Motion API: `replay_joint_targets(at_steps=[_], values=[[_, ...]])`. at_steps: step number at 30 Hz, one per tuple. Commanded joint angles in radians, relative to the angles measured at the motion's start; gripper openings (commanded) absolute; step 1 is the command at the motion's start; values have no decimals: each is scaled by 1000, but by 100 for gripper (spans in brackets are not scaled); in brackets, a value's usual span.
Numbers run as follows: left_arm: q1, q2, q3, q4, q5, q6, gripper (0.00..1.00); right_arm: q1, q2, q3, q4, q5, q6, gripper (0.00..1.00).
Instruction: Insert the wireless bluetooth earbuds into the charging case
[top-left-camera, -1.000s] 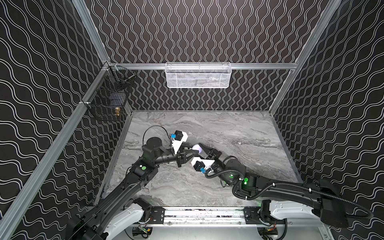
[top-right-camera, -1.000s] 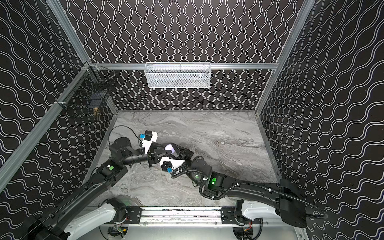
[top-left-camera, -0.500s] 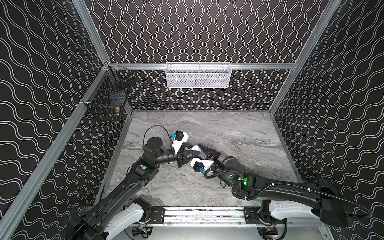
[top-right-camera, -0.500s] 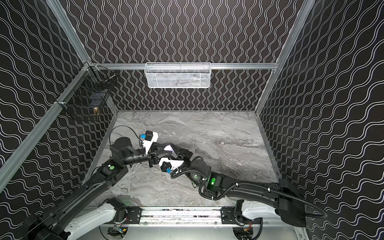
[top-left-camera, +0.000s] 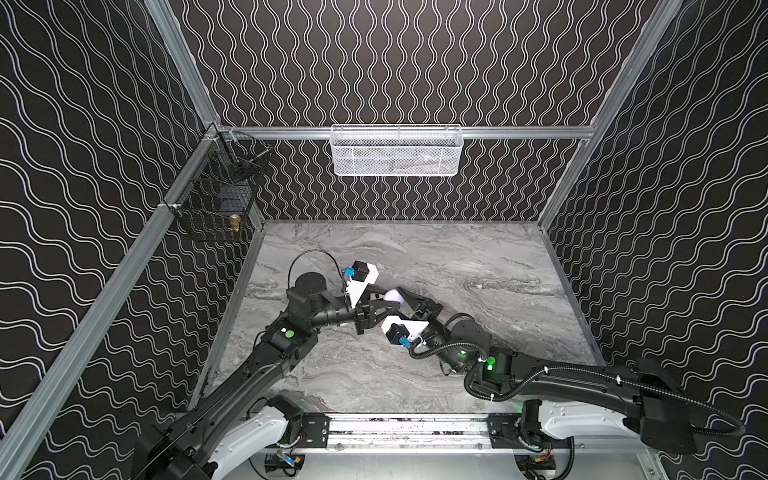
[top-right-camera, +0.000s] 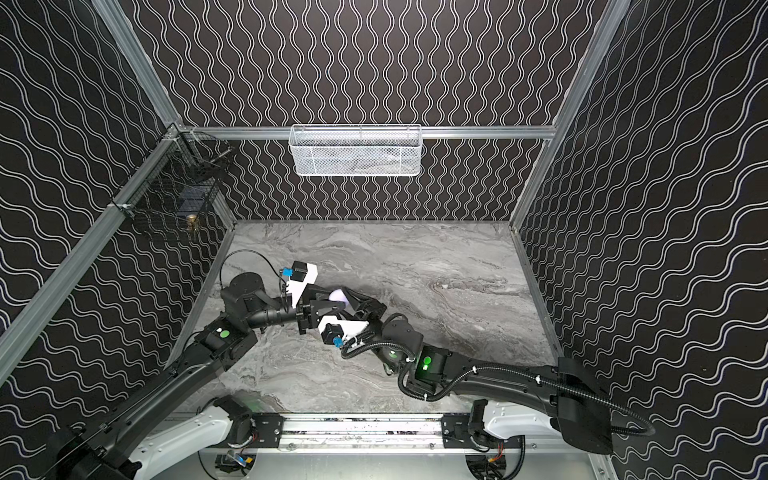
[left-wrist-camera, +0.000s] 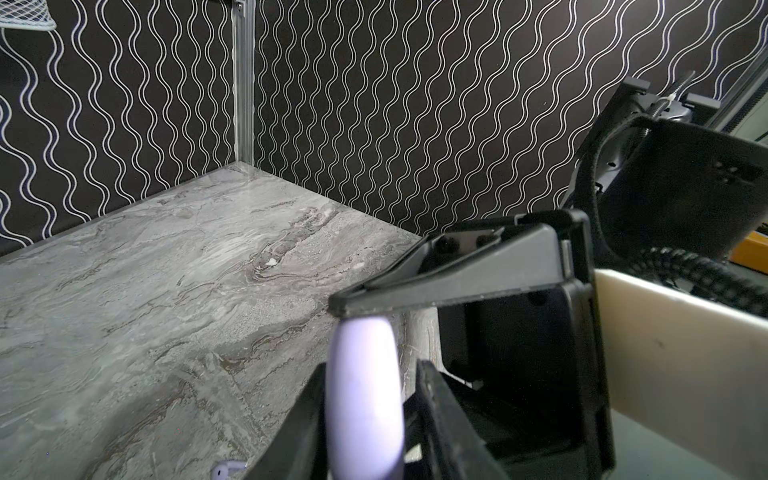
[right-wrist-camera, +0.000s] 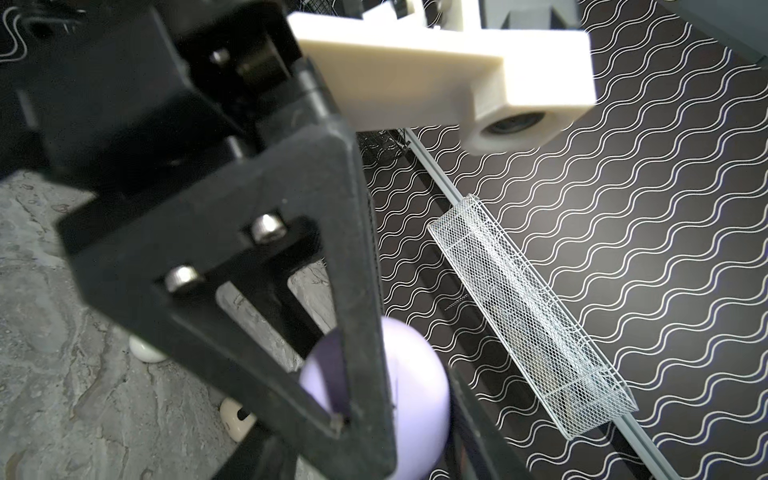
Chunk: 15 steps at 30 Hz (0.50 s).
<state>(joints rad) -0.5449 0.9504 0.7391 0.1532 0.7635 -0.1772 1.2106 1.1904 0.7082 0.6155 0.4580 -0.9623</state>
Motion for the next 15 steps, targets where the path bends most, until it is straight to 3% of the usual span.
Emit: replay_joint_targets(at_steps=[1,4,11,13,15], values=[[-4,10,9,-51,18,32,35,1,-12,4,104,26,-24,32],[-11,22,17,-60,16,36,32,1,-20,-8,112,23,-27,33],[-31,43,31,-84,1,61,13,1,-43,-18,111,8,-25,35],[-31,46,31,-78,6,65,7,1,-54,-17,101,3,-16,41],[-31,43,28,-76,-5,70,1,1,-68,-26,105,-1,-2,54]])
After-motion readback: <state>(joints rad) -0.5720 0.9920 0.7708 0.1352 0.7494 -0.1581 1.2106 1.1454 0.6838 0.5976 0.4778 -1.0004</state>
